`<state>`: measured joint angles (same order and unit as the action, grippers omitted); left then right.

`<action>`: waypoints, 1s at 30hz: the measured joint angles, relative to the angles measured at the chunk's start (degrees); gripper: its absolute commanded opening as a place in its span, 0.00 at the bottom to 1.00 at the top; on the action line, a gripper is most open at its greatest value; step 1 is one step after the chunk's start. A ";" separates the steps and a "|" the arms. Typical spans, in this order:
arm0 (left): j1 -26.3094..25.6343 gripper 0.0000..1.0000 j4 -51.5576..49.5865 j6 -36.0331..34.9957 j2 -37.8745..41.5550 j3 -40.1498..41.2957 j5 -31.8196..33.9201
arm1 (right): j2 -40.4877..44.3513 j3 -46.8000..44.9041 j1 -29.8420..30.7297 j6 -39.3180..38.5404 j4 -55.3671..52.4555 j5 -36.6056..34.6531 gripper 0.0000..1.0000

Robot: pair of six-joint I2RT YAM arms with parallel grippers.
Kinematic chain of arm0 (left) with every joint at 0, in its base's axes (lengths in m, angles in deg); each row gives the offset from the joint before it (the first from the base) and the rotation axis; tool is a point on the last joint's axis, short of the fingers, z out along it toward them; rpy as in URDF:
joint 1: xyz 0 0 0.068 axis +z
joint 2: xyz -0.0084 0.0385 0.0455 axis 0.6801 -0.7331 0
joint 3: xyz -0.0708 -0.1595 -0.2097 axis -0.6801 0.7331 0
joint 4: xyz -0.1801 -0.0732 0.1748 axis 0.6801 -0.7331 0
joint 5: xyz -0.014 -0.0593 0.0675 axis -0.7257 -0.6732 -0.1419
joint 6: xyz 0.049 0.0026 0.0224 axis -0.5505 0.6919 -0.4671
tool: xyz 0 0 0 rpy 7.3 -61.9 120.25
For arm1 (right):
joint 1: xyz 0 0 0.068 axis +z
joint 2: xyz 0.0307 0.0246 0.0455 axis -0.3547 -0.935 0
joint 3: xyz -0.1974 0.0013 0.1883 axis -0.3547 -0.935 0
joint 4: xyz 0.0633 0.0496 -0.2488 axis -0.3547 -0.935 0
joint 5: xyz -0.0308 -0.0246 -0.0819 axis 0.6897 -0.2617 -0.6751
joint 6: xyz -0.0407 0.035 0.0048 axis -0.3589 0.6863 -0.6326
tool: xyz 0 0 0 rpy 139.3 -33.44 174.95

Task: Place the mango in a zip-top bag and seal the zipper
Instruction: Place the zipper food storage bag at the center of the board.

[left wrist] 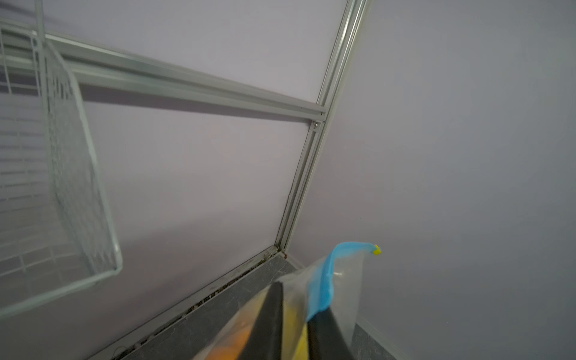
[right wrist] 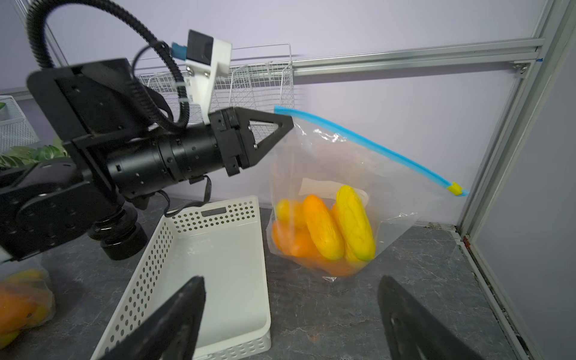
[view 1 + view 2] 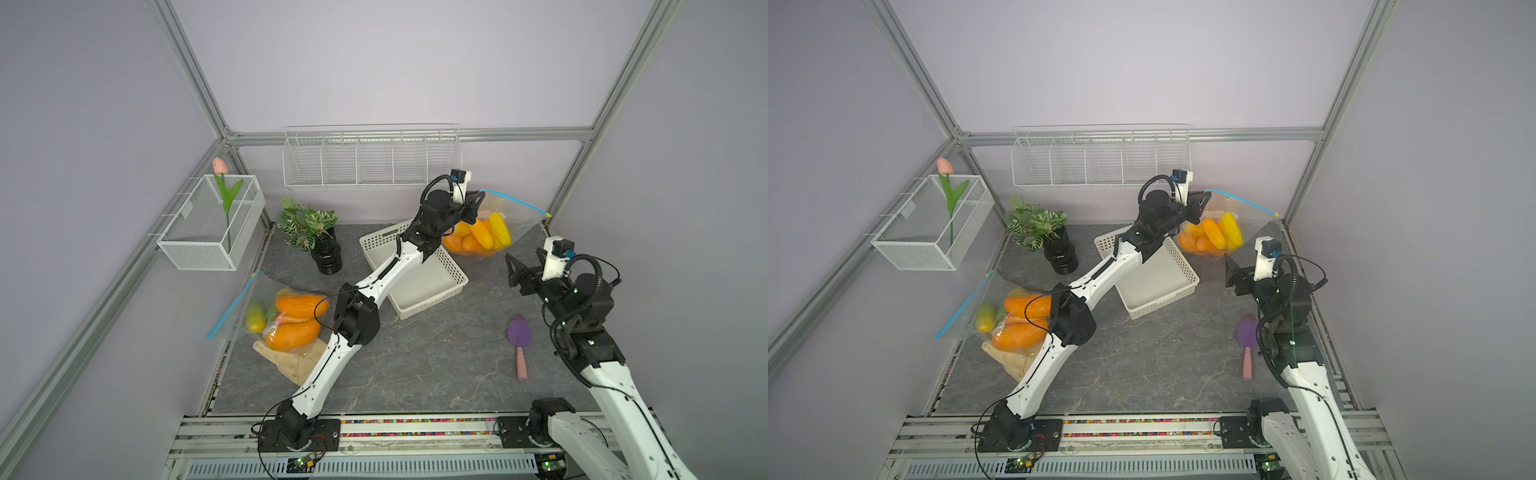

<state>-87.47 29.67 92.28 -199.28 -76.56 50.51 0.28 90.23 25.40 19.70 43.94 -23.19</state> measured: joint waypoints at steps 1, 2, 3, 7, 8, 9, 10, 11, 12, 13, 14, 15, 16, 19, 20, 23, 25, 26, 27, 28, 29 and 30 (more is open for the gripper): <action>0.09 0.66 0.15 0.17 0.00 0.52 0.02 | -0.04 0.00 -0.20 0.09 0.02 0.22 0.89; 0.31 0.86 0.31 0.02 0.00 0.85 -0.02 | -0.11 0.00 -0.48 0.13 0.07 0.68 0.89; 0.44 0.99 0.55 -0.04 0.09 0.98 -0.09 | -0.26 0.00 -0.68 0.17 0.07 1.07 0.89; 1.29 0.99 -0.59 0.46 3.21 3.93 -1.07 | -1.22 0.00 -1.42 0.37 0.09 2.69 0.89; 1.57 0.99 -1.18 0.44 4.96 5.73 -1.40 | -1.53 0.00 -1.64 0.39 0.09 2.99 0.89; 1.92 0.99 -1.62 0.44 7.32 8.37 -1.62 | -1.84 0.00 -1.88 0.48 0.09 3.17 0.89; 2.19 0.99 -2.12 0.39 9.62 10.91 -1.88 | -2.08 0.00 -2.08 0.57 0.09 3.39 0.89; 2.38 0.99 -2.16 0.20 12.44 14.16 -2.03 | -2.32 0.00 -2.36 0.72 0.07 3.65 0.89; 2.71 0.99 -2.38 -0.04 15.72 17.81 -2.10 | -2.56 0.00 -2.60 0.92 0.11 3.87 0.89; 2.97 0.99 -2.34 -0.26 18.51 20.90 -2.16 | -2.75 0.00 -2.82 1.05 0.09 4.07 0.89; 3.23 0.99 -2.16 -0.48 21.92 24.57 -2.19 | -3.04 0.00 -3.10 1.42 0.09 4.37 0.89; 3.39 0.99 -1.95 -0.68 24.94 27.63 -2.23 | -3.30 0.00 -3.39 1.64 0.09 4.74 0.89; 3.52 0.99 -1.84 -0.74 27.23 29.81 -2.27 | -3.56 0.00 -3.67 1.97 0.07 5.20 0.89; 3.65 0.99 -2.84 -1.11 34.36 36.33 -2.12 | -4.68 0.37 -4.24 2.95 -0.52 6.14 0.89; 3.67 0.99 -3.54 -1.27 36.94 38.66 -1.53 | -5.27 0.79 -4.33 3.26 -0.98 6.47 0.89; 3.82 0.99 -5.68 -1.49 45.99 48.50 2.93 | -7.45 2.21 -4.79 3.30 -1.92 6.86 0.89; 4.33 0.99 -6.21 -0.90 54.25 58.51 8.31 | -8.96 2.67 -5.33 3.15 -2.01 6.73 0.89; 4.87 0.99 -6.64 -0.68 59.52 64.59 12.02 | -9.81 2.69 -5.73 2.93 -2.01 6.40 0.89; 5.57 0.99 -7.15 -0.42 64.72 70.47 16.17 | -10.82 2.69 -6.14 2.62 -2.01 5.75 0.89; 6.32 0.99 -7.67 -0.11 69.29 75.28 19.91 | -11.63 2.67 -6.47 2.38 -1.88 5.05 0.89; 7.50 0.99 -7.96 0.13 74.44 80.28 24.24 | -12.59 2.49 -6.86 1.97 -1.51 4.04 0.89; 9.07 0.99 -8.13 0.44 79.84 85.31 28.76 | -13.66 1.99 -7.30 1.49 -0.55 3.10 0.89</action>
<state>-78.40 21.54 92.72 -119.43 8.75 79.27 -13.38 92.22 18.10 21.19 43.39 -20.08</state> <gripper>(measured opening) 0.991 0.891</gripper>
